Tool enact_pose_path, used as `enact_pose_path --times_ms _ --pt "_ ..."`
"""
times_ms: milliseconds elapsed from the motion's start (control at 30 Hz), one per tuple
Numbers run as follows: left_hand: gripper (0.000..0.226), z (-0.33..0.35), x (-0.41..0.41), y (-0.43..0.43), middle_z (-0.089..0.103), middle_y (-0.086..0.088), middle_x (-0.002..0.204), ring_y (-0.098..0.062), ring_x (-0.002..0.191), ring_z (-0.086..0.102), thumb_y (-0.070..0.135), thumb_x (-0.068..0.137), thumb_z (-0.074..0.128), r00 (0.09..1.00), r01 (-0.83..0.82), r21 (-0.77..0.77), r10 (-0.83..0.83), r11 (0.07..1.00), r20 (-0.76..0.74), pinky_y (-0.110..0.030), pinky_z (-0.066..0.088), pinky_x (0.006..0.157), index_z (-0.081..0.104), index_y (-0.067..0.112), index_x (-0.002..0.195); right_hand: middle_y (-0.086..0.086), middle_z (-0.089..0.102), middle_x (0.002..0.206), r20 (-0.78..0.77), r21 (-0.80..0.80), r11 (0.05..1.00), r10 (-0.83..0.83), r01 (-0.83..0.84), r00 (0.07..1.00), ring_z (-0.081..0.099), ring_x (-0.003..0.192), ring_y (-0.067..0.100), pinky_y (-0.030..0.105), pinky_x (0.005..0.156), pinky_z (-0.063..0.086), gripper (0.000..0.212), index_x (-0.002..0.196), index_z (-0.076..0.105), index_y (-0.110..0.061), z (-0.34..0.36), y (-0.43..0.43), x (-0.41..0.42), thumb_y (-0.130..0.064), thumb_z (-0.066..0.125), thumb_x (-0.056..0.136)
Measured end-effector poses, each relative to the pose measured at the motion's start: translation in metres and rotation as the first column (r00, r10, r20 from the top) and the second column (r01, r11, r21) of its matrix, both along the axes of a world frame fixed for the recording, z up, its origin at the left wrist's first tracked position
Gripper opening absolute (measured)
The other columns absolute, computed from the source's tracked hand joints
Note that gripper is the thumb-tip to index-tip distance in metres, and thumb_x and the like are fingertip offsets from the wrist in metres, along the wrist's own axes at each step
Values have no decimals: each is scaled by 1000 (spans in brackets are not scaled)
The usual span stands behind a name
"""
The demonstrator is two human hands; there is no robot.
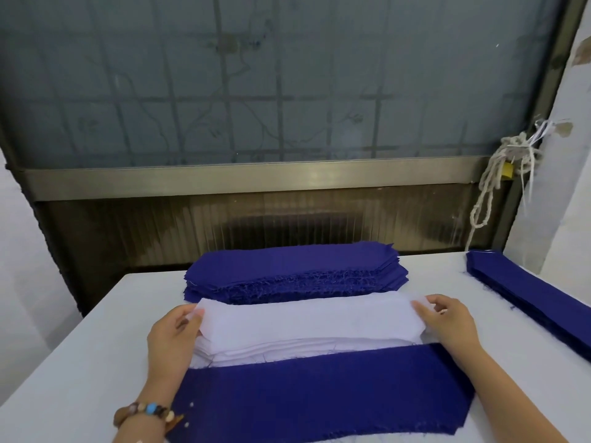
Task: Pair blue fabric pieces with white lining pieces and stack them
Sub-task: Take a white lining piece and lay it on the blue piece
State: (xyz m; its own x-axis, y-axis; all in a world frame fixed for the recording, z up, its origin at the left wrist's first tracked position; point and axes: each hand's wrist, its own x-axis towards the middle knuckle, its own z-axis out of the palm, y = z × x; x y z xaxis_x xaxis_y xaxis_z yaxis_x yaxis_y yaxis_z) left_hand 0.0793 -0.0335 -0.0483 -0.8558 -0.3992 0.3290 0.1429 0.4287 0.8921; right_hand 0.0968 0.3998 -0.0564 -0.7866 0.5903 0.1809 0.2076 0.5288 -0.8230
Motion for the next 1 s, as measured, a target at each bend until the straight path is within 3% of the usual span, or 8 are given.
enact_pose_path --times_ms 100,200,367,500,667,833,933,1000 --pt "6 0 1 0 62 12 79 -5 75 56 16 92 64 1000 -11 -11 10 1000 -18 -16 40 65 64 21 88 2 65 89 -88 9 999 41 -41 995 54 72 12 30 71 39 7 83 65 -20 1 -2 1 -23 69 87" --pt "2 2 1 0 64 2 81 -12 77 58 18 91 65 1000 -26 -23 26 999 -2 -22 42 65 65 18 89 -3 59 93 -107 14 999 46 -45 993 52 77 14 30 76 38 6 91 61 -22 2 -3 4 -24 66 90" --pt "9 8 4 -2 67 -5 90 -21 84 62 18 90 66 999 -15 35 16 999 -28 -30 46 74 68 13 97 -14 58 82 -208 9 998 61 -61 976 53 76 9 26 75 39 4 94 58 -24 9 -6 8 -21 61 94" --pt "6 20 7 -4 66 -4 91 -18 83 60 18 89 67 998 -28 64 31 998 -49 -31 46 75 66 16 95 -8 63 83 -249 -17 997 68 -75 966 60 72 18 26 69 43 1 96 58 -24 15 -9 13 -23 58 95" --pt "17 30 14 -9 70 -7 96 -22 87 65 18 89 68 998 55 106 -60 993 37 -27 50 71 68 10 104 -3 61 75 -228 -14 998 58 -62 972 58 65 21 26 62 45 2 98 56 -23 29 -3 25 -25 56 96" --pt "5 45 40 -19 73 -8 89 -25 83 68 9 85 72 986 142 234 -158 962 54 -31 54 73 72 14 86 -5 61 78 -144 -61 995 66 -75 987 60 68 22 26 61 45 5 96 53 -27 36 4 51 -28 58 95" --pt "5 43 57 -22 72 -6 88 -25 82 67 11 83 73 978 137 244 -170 960 120 -35 54 77 70 15 85 0 63 78 -95 -83 991 99 -107 991 61 66 22 23 56 44 10 87 53 -30 33 7 71 -29 60 94" --pt "6 37 68 -24 72 -5 86 -24 81 67 12 82 75 970 115 260 -165 959 178 -32 55 72 70 14 85 2 65 76 -78 -86 988 124 -131 989 60 63 21 24 56 44 8 86 57 -26 26 7 84 -27 61 93"
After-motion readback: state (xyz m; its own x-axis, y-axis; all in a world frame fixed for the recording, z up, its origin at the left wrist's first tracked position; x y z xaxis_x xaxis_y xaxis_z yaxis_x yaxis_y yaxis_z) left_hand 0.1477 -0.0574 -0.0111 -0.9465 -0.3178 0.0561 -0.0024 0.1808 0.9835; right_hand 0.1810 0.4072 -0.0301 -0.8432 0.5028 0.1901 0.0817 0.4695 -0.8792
